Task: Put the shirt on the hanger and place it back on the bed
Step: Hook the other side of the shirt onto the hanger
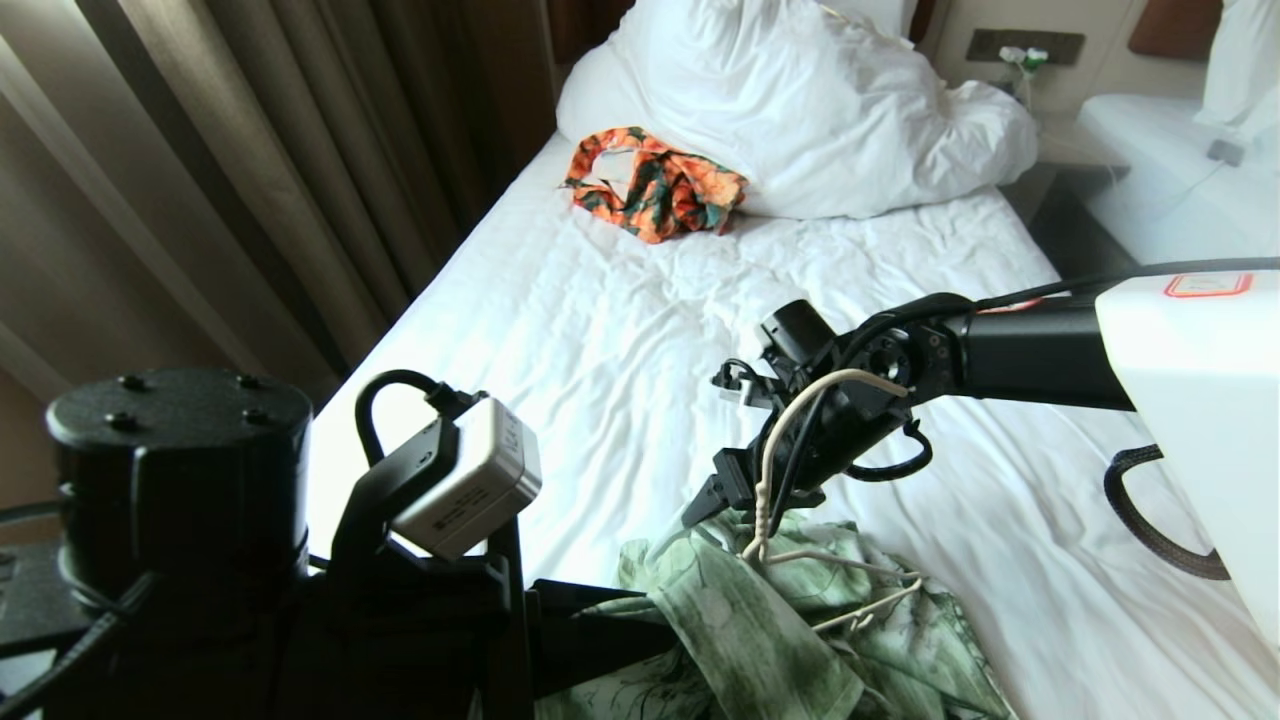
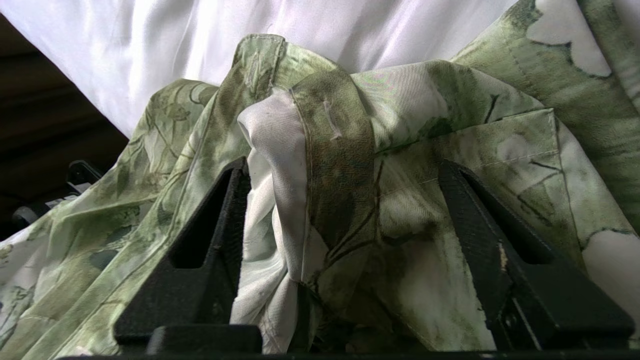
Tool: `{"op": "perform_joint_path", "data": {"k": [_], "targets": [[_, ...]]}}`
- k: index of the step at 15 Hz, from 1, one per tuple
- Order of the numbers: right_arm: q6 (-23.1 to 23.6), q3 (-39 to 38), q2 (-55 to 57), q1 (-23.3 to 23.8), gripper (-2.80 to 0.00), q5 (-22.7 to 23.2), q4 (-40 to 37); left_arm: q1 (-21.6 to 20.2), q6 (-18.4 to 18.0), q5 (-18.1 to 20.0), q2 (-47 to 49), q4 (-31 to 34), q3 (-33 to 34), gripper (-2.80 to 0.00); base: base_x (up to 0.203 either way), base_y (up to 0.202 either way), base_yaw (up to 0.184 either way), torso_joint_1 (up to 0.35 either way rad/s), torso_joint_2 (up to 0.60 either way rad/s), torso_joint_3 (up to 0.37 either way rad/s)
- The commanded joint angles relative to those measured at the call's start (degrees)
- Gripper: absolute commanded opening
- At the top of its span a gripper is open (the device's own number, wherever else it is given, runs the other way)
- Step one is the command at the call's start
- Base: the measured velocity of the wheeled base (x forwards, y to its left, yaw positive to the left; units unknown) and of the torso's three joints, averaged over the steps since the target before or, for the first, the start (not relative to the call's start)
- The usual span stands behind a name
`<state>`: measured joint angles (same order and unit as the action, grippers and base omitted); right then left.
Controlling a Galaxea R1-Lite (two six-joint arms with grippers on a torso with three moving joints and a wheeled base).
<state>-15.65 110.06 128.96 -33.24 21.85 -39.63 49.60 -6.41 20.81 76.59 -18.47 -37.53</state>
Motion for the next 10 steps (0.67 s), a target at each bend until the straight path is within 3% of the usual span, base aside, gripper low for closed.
{"op": "perform_joint_path", "data": {"k": [1,10], "targets": [[0.6,0.0,1.0,-0.2,-2.80,-1.1,0.2,0.0,0.0,0.0,-0.1,-1.5,0.8,-2.80,0.000,0.000,0.000,0.000,0.00,0.000],[0.5,-3.2,-3.2,1.6,-2.80,-3.3,0.1,0.0,-0.2,-0.2,-1.5,-2.1,1.7,-2.80,0.000,0.000,0.000,0.000,0.00,0.000]]}}
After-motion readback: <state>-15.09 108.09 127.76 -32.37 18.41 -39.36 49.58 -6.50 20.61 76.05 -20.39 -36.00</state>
